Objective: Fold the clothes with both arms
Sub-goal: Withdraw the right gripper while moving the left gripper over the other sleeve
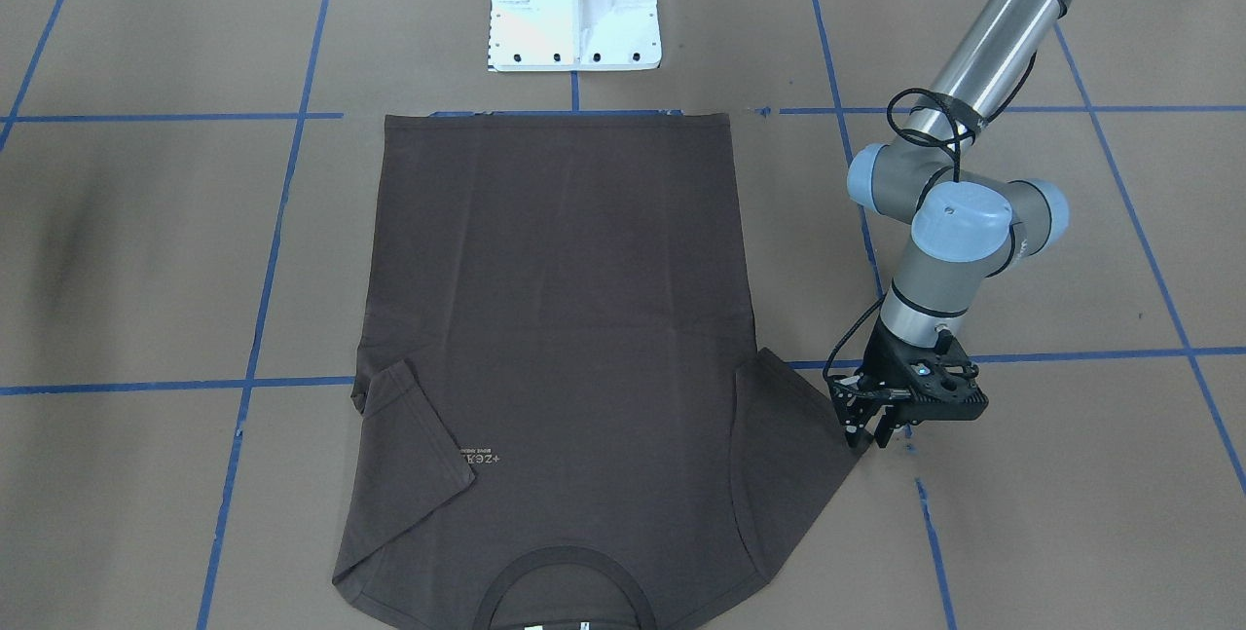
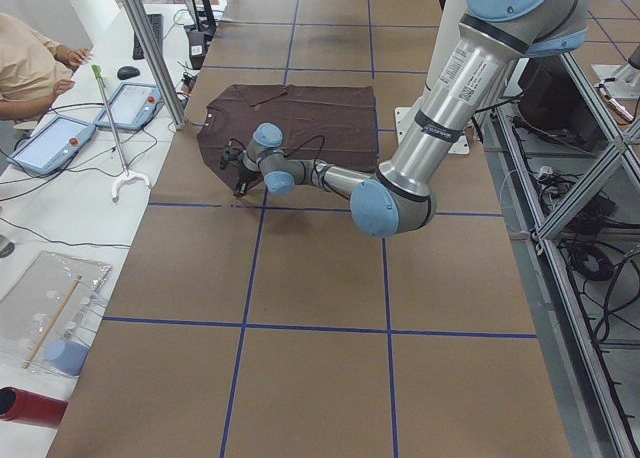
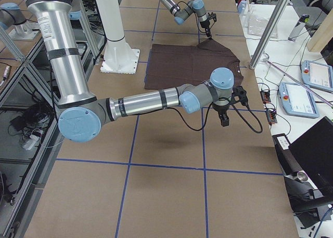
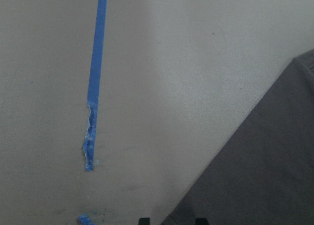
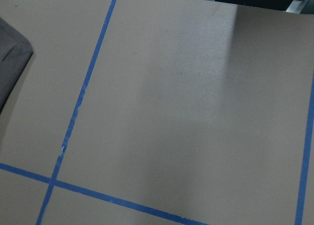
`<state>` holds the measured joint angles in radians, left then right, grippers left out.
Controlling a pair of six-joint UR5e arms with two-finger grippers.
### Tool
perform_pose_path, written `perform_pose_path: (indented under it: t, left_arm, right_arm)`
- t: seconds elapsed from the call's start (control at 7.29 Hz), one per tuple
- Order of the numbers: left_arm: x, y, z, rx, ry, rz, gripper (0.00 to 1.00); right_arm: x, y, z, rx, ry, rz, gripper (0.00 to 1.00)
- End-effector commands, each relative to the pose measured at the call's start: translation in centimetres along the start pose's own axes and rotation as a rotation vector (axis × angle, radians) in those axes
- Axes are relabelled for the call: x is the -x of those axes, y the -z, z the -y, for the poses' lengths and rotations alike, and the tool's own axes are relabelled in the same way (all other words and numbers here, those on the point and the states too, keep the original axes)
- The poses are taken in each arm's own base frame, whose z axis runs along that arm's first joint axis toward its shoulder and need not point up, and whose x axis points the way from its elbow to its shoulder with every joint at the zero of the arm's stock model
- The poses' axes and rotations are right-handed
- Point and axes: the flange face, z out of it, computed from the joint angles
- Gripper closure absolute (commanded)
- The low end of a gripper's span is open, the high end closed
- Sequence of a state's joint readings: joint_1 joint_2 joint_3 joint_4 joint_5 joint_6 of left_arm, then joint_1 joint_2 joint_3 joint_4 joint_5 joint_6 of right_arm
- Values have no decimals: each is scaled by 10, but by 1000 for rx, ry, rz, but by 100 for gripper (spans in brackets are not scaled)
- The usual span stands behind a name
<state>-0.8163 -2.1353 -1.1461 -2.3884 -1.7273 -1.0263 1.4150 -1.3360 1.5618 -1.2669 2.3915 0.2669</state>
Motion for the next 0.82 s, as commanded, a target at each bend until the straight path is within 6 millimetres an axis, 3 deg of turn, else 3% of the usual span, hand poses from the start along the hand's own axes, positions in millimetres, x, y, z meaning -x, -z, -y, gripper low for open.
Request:
perform_pose_path:
  t: [0.0,0.27,0.41,0.69]
  left_arm:
    - [1,-1,-1,1,0,1,57]
    - [2,-1,-2,3,2,2,57]
    - [2,-1,-2,3,7,2,67]
    - [-1,-1,-2,2,12,-1,100]
  right_arm:
    - [0,0,0,1,0,0,0]
    - [-1,0,-1,1,-2,-1,0]
    - [-1,-1,-2,3,-2,0,0]
    - [-2,-2,-2,4,-3,-1,0]
